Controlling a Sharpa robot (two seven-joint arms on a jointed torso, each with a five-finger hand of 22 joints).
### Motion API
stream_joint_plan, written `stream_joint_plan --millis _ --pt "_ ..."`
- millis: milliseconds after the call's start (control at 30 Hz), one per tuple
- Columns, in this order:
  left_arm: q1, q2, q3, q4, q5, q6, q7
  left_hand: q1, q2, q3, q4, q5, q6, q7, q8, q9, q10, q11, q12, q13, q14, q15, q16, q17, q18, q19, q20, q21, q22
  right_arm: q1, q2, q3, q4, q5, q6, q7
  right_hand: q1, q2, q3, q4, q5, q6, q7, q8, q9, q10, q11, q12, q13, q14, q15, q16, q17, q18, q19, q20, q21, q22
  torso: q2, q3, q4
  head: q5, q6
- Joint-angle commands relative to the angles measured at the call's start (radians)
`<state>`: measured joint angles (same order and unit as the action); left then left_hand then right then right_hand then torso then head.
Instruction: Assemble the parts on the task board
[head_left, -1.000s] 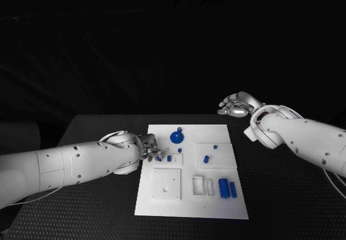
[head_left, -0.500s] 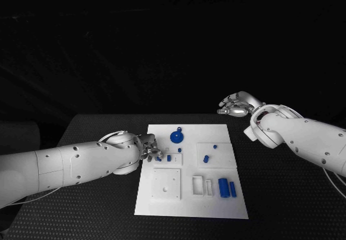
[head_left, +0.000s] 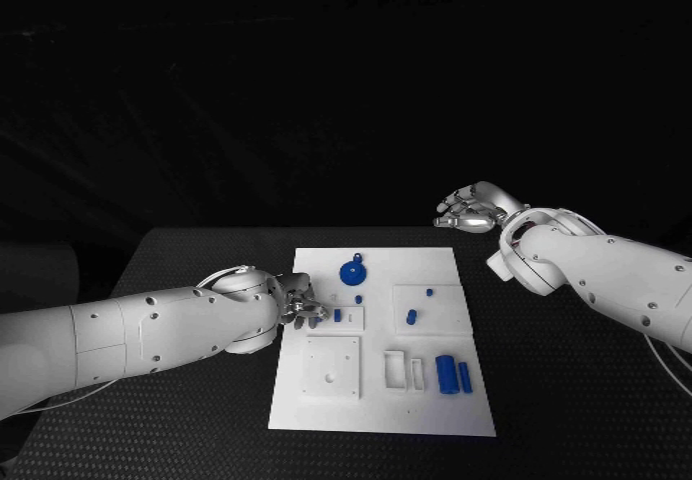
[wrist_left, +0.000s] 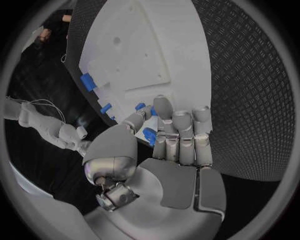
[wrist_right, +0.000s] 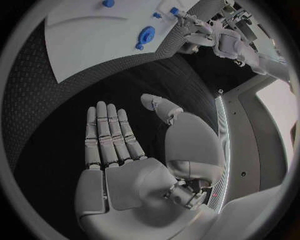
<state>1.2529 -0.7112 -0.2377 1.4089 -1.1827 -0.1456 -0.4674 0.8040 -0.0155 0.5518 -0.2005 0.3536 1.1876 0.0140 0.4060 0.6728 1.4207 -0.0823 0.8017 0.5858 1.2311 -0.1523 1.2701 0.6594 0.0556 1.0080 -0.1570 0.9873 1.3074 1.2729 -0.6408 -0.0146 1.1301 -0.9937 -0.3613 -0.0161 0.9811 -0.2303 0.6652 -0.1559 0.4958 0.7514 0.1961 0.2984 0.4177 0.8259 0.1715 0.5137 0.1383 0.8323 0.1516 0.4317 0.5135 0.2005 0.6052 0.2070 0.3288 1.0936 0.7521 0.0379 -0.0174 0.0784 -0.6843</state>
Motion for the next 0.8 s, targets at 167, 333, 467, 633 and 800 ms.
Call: stream_joint_plan --millis 167,333,467,633,800 --pt "-0.006 0.003 -0.004 0.003 0.01 0.029 0.007 -0.012 -0.033 -0.001 0.025 -0.014 -0.007 0.001 -0.002 -0.003 -0.002 -0.007 0.007 -0.002 0.002 -0.012 0.004 -0.002 0.006 -0.003 -0.088 0.004 0.018 0.0 0.001 0.0 0.0 0.003 0.012 0.009 0.01 0.0 -0.007 -0.001 0.004 -0.003 0.025 0.004 -0.002 0.006 0.002 -0.003 -0.002 0.0 0.005 -0.005 -0.002 -0.011 -0.007 0.0 -0.004 0.0 0.0 0.0004 -0.0002 0.001 0.0" --pt "-0.006 0.001 -0.004 -0.004 0.01 0.023 0.005 -0.019 -0.051 0.0 0.047 -0.072 -0.01 0.001 0.0 -0.004 -0.003 -0.007 0.008 -0.004 0.001 -0.014 0.004 -0.003 0.008 -0.003 -0.089 0.004 0.017 0.0 0.002 0.0 -0.001 0.003 0.012 0.01 0.01 0.0 -0.007 -0.001 0.005 -0.003 0.025 0.004 -0.002 0.006 0.002 -0.004 -0.003 0.0 0.005 -0.006 -0.003 -0.011 -0.008 0.0 -0.005 0.001 0.0 0.001 -0.0006 0.001 0.0" --pt "-0.006 -0.006 -0.003 -0.006 0.01 0.015 0.003 -0.029 -0.075 0.002 0.077 -0.139 -0.012 0.0 0.003 -0.005 -0.004 -0.007 0.008 -0.006 0.0 -0.016 0.003 -0.005 0.009 -0.005 -0.09 0.003 0.017 0.0 0.003 0.0 -0.002 0.003 0.012 0.01 0.01 0.0 -0.008 -0.001 0.005 -0.004 0.025 0.004 -0.002 0.006 0.002 -0.004 -0.005 -0.001 0.006 -0.007 -0.003 -0.011 -0.009 0.0 -0.006 0.001 0.0 0.0011 -0.0011 0.001 0.001" --pt "-0.006 -0.024 -0.003 0.007 0.025 -0.01 0.002 -0.042 -0.109 0.007 0.112 -0.176 -0.02 0.002 0.003 -0.008 -0.008 -0.007 0.004 -0.01 -0.004 -0.018 -0.001 -0.008 0.01 -0.008 -0.091 -0.001 0.016 0.0 0.002 0.0 -0.005 0.003 0.011 0.01 0.01 0.0 -0.008 -0.001 0.005 -0.004 0.025 0.004 -0.003 0.006 0.002 -0.004 -0.005 -0.001 0.006 -0.007 -0.004 -0.011 -0.009 0.0 -0.006 0.001 0.0 0.0003 -0.0019 -0.002 0.003" --pt "-0.003 -0.049 0.008 0.029 0.064 -0.031 0.0 -0.05 -0.193 0.036 0.179 -0.183 -0.102 0.025 -0.028 -0.02 -0.077 0.014 -0.032 -0.024 -0.061 -0.014 -0.042 -0.028 0.003 -0.044 -0.085 -0.033 0.009 0.0 0.001 0.0 -0.006 0.003 0.011 0.01 0.011 0.0 -0.008 -0.001 0.005 -0.004 0.026 0.004 -0.003 0.006 0.002 -0.005 -0.006 -0.002 0.007 -0.007 -0.004 -0.011 -0.01 0.001 -0.007 0.001 -0.001 0.0002 -0.0003 -0.004 0.006"
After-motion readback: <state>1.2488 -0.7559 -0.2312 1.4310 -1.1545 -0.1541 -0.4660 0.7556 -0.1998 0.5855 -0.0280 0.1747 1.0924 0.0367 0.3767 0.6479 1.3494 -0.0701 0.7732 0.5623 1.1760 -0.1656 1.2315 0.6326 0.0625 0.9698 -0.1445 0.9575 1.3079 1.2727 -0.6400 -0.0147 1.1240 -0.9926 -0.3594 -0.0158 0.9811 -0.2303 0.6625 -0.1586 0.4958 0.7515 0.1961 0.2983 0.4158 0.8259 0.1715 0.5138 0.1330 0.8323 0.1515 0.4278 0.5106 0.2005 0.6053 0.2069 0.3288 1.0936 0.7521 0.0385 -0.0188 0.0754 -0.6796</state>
